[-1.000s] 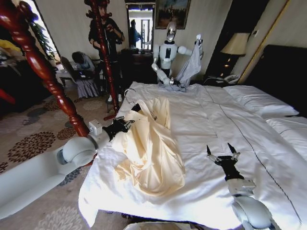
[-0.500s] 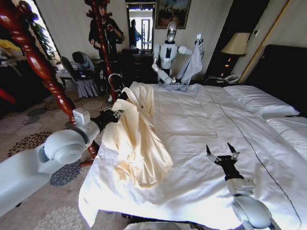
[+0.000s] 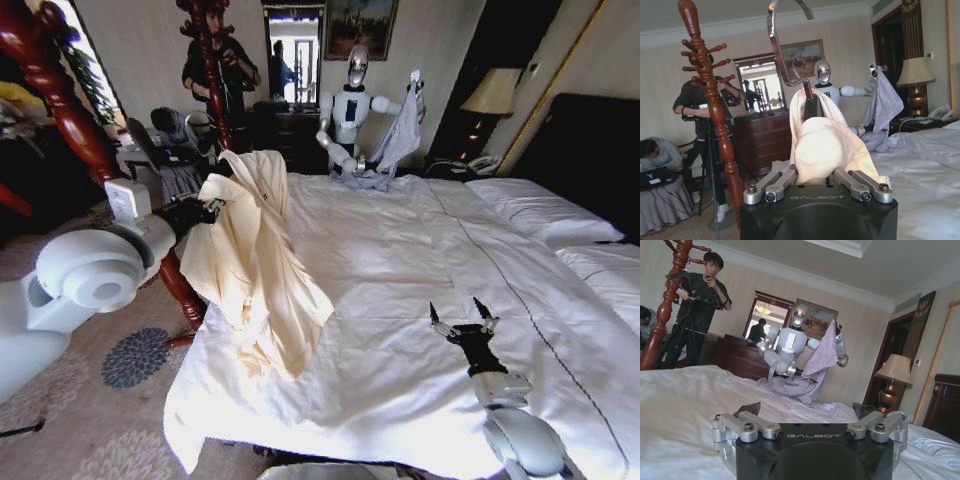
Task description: Pick up the clothes from the bed and hang them on the clothes hanger.
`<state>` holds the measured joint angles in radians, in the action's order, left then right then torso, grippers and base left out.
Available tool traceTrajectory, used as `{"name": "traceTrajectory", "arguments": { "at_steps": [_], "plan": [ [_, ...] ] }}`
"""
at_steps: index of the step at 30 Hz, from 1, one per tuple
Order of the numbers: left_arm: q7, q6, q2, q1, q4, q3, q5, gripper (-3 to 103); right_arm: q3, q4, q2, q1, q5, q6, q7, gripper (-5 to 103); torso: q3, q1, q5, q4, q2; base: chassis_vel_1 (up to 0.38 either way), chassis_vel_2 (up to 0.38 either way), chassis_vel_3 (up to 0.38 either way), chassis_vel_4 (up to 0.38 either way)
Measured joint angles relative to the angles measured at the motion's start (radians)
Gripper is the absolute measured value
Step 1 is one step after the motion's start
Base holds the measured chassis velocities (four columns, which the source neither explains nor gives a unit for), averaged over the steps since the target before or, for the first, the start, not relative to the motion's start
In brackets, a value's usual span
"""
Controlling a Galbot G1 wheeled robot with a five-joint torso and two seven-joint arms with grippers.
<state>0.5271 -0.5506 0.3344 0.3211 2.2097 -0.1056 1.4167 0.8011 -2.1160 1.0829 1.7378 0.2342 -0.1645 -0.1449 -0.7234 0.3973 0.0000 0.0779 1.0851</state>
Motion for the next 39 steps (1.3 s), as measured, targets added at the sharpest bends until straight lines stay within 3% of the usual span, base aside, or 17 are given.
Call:
{"name": "traceTrajectory", "arguments": {
  "at_steps": [9, 13, 27, 39],
  "plan": [
    [0.107, -0.08, 0.068, -0.213, -0.117, 0.045, 0.128, 18, -0.001, 0.0, -0.001, -0.001, 0.0, 0.001, -0.001, 100, 0.0, 0.0, -0.0001, 0.0, 0.0, 0.0, 0.0, 0.0, 0.0],
    [0.159, -0.111, 0.107, -0.364, -0.167, 0.091, 0.186, 18, -0.001, 0.0, -0.001, -0.001, 0.0, 0.001, -0.001, 100, 0.0, 0.0, 0.0002, 0.0001, 0.0, 0.0, 0.0, 0.0, 0.0],
    [0.318, -0.182, 0.128, -0.494, -0.212, 0.127, 0.31, 18, -0.001, 0.0, -0.001, -0.001, 0.0, 0.001, -0.001, 100, 0.0, 0.0, 0.0, 0.0, 0.0, 0.0, 0.0, 0.0, 0.0],
    [0.389, -0.181, 0.159, -0.512, -0.301, 0.112, 0.395, 18, -0.001, 0.0, -0.001, -0.001, 0.0, 0.001, -0.001, 100, 0.0, 0.0, -0.0002, 0.0, 0.0, 0.0, 0.0, 0.0, 0.0]
  ]
}}
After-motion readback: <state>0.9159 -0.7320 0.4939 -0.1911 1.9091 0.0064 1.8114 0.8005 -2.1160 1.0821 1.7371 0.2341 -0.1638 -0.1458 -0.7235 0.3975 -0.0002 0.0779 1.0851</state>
